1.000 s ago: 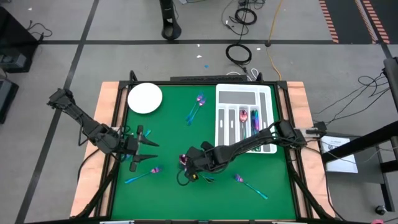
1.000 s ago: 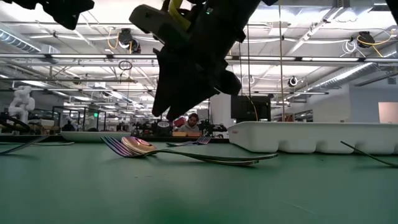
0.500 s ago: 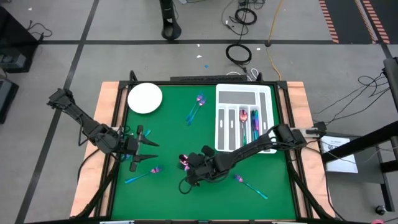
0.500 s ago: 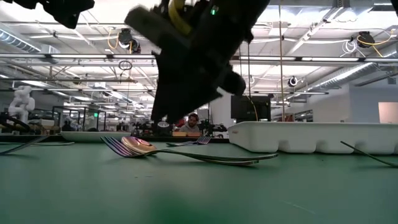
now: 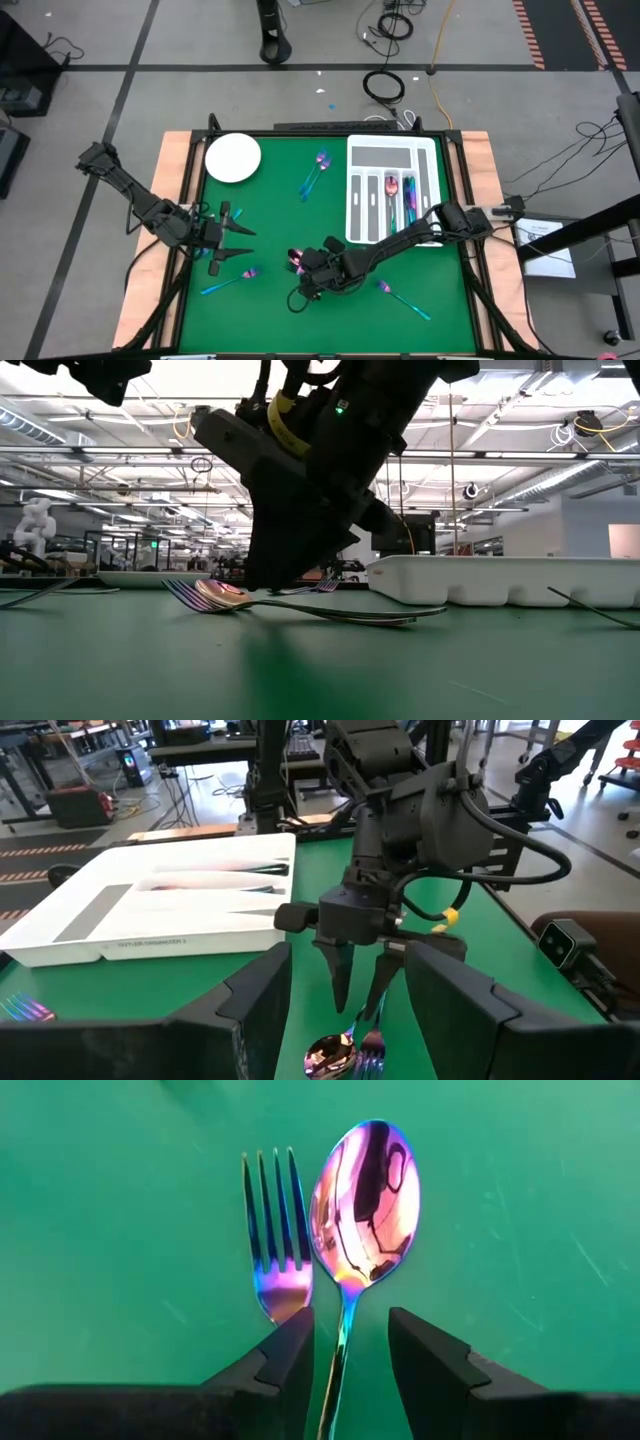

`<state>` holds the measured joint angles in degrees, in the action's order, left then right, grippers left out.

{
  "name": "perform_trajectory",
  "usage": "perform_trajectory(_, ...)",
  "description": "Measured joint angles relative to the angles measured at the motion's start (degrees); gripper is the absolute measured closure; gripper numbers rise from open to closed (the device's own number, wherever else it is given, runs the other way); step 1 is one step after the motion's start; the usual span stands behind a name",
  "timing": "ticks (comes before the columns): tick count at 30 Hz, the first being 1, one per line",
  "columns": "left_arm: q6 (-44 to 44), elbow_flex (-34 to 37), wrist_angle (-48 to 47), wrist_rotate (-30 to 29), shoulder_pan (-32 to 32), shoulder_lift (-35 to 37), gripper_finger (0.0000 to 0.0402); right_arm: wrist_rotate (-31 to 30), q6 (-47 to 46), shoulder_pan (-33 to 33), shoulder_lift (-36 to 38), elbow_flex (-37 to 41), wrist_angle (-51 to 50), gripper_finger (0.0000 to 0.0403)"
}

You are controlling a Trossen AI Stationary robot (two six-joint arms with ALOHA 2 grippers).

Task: Sort silverware
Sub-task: Put the blue spoon into the white cutlery tray

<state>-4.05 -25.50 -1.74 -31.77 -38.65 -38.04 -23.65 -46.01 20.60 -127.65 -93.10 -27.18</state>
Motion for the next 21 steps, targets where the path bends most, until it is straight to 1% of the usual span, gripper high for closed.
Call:
perform_trajectory(5, 0.0, 0.0, 0.0, 0.0, 0.0, 0.0, 0.0204, -0.1, -2.0, 0.1, -1.7, 0.0, -1.0, 0.0283)
perform_trajectory(8, 0.0, 0.0, 0.2, 0.0, 0.0, 0.0, 0.0204, 0.6, -2.7, 0.1, -2.4, -0.1, -0.7, 0.0293)
perform_trajectory(10, 0.0, 0.0, 0.1, 0.0, 0.0, 0.0, 0.0204, 0.7, -3.3, 0.1, -2.8, -0.2, -0.9, 0.0313)
perform_trajectory(12, 0.0, 0.0, 0.1, 0.0, 0.0, 0.0, 0.0204, 1.0, -4.0, 0.0, -2.8, -0.2, -1.2, 0.0342)
perform_trajectory(14, 0.0, 0.0, 0.1, 0.0, 0.0, 0.0, 0.0203, 1.1, -3.9, -0.1, -2.8, -0.2, -1.2, 0.0381)
perform_trajectory(15, 0.0, 0.0, 0.2, 0.0, 0.0, 0.0, 0.0204, 1.0, -3.4, 0.0, -2.8, -0.2, -1.1, 0.0391)
perform_trajectory(21, 0.0, 0.0, 0.2, 0.0, 0.0, 0.0, 0.0204, 1.0, -4.0, -0.6, -2.1, -0.1, 0.0, 0.0399)
